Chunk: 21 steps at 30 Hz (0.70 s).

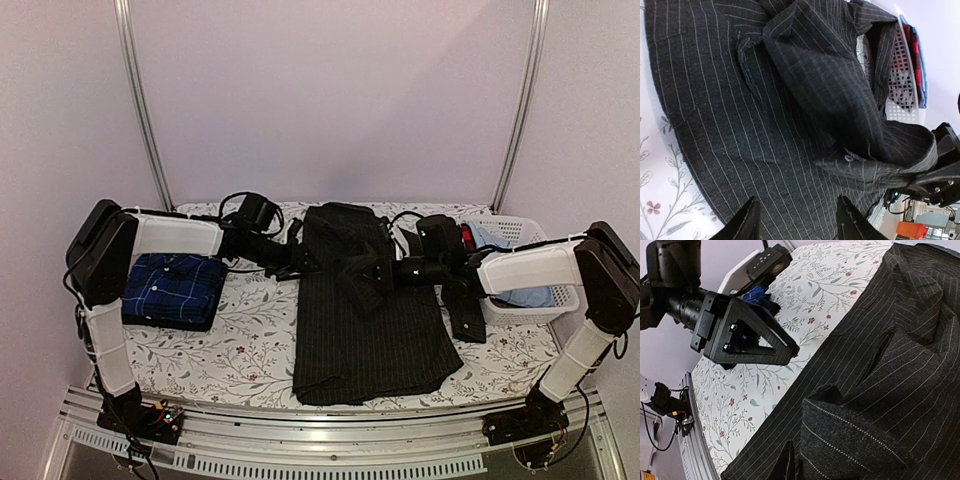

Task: Fold and stack the long sleeve shirts
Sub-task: Fold the flattened shirt at the center of the board, then smooth out the 1/3-folded shirt at the center of the board.

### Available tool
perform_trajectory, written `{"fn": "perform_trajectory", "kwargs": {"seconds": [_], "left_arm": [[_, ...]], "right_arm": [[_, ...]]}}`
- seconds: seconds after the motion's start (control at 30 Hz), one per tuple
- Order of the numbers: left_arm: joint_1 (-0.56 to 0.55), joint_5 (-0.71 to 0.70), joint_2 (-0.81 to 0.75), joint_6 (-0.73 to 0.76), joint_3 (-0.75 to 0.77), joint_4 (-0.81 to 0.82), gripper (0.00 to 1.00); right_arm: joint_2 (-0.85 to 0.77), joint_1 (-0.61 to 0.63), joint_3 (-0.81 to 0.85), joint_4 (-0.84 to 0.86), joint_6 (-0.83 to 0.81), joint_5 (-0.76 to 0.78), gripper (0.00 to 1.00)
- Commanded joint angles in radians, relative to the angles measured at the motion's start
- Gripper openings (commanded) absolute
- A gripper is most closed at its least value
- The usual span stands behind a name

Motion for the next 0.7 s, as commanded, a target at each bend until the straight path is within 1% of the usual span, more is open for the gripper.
{"fn": "perform_trajectory", "kwargs": {"seconds": [0.0, 0.1, 0.13, 0.23, 0.27, 0.33, 0.4, 0.43, 0.53, 0.67], "left_arm": [[0.002, 0.083, -0.063, 0.034, -0.073, 0.077, 0.54], [-0.001, 0.113, -0.091, 0.046, -0.121, 0.107, 0.57], [-0.002, 0.123, -0.099, 0.057, -0.130, 0.112, 0.57], [-0.016, 0.139, -0.115, 0.099, -0.146, 0.118, 0.62], [-0.024, 0.140, -0.114, 0.117, -0.141, 0.113, 0.63], [-0.047, 0.107, -0.100, 0.160, -0.115, 0.090, 0.63], [-0.064, 0.041, -0.061, 0.203, -0.078, 0.046, 0.62], [-0.067, 0.027, -0.030, 0.215, -0.057, 0.032, 0.60], [-0.079, 0.015, 0.020, 0.246, -0.021, 0.037, 0.54], [-0.103, -0.002, 0.059, 0.302, 0.017, 0.048, 0.54]], "right_arm": [[-0.003, 0.025, 0.034, -0.043, -0.060, -0.088, 0.19], [0.020, 0.025, 0.082, -0.131, -0.086, -0.116, 0.36], [0.032, 0.025, 0.094, -0.163, -0.090, -0.098, 0.42], [0.023, 0.025, 0.105, -0.237, -0.089, 0.014, 0.53], [0.014, 0.025, 0.111, -0.263, -0.082, 0.048, 0.56], [0.003, 0.026, 0.113, -0.309, -0.083, 0.094, 0.59], [-0.011, 0.027, 0.109, -0.348, -0.059, 0.125, 0.60], [-0.016, 0.027, 0.103, -0.354, -0.052, 0.133, 0.60], [-0.039, 0.027, 0.063, -0.342, -0.024, 0.141, 0.60], [-0.089, 0.026, 0.000, -0.326, 0.009, 0.163, 0.61]]}}
